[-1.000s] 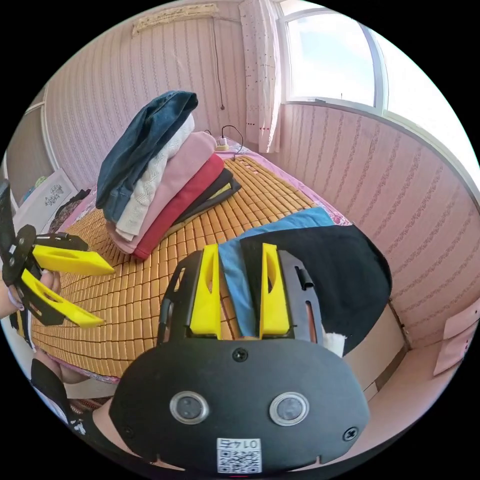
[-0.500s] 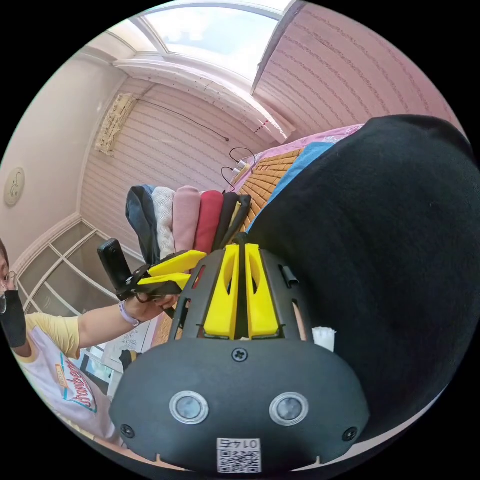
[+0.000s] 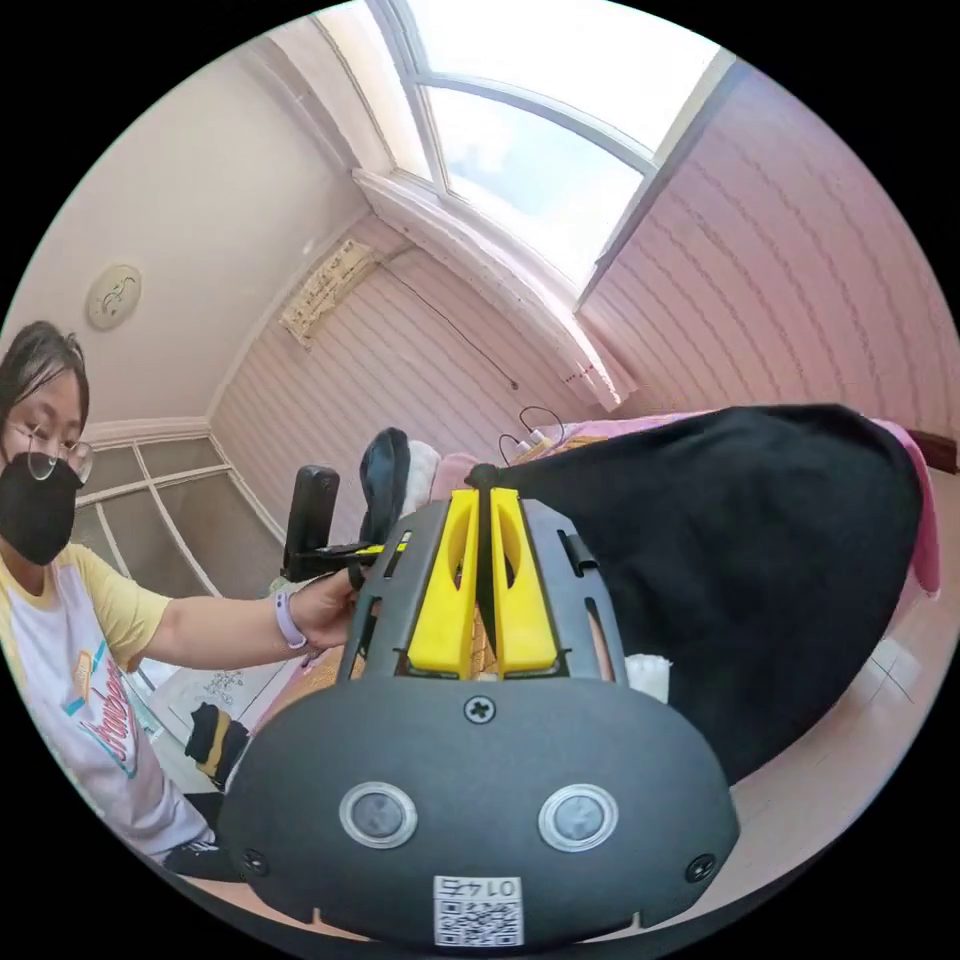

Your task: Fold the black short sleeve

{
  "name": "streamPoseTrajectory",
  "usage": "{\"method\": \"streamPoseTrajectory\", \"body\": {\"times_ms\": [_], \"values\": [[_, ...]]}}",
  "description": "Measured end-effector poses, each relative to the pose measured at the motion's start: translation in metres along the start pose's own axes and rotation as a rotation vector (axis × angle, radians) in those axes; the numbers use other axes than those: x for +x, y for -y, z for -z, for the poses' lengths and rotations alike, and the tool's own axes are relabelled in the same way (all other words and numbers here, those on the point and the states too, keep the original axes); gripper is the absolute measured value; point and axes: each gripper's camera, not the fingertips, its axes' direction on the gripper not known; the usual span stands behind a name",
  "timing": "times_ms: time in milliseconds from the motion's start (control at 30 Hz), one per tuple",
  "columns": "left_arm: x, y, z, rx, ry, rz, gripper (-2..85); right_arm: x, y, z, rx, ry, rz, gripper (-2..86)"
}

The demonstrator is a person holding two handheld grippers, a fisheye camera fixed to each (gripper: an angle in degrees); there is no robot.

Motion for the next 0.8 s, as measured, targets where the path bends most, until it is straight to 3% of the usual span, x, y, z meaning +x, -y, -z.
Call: {"method": "streamPoseTrajectory", "body": {"times_ms": [100, 200, 433, 533, 600, 700, 800], "values": [[0.046, -0.039, 0.088, 0.067, 0.012, -0.115, -1.0, -0.067, 0.000, 0.068, 0.069, 0.050, 0.098, 1.0], [0.088, -0.114, 0.201, 0.209, 0.029, -0.098, -1.0, -0.127, -0.011, 0.131, 0.113, 0.021, 0.125, 1.0], [0.135, -0.374, 0.486, 0.432, 0.257, 0.310, -1.0, -0.228, -0.056, 0.168, -0.002, 0.039, 0.107, 0.9], [0.174, -0.483, 0.606, 0.540, 0.419, 0.485, -1.0, -0.269, -0.074, 0.140, -0.041, 0.196, 0.108, 0.8], [0.202, -0.534, 0.672, 0.566, 0.514, 0.567, -1.0, -0.307, -0.077, 0.109, -0.079, 0.427, 0.098, 0.8], [0.268, -0.602, 0.773, 0.690, 0.707, 0.572, -1.0, -0.371, -0.074, 0.071, -0.121, 0.695, 0.128, 0.8], [0.341, -0.654, 0.859, 0.845, 0.856, 0.513, -1.0, -0.445, -0.070, 0.044, -0.188, 0.731, 0.231, 0.8]]}}
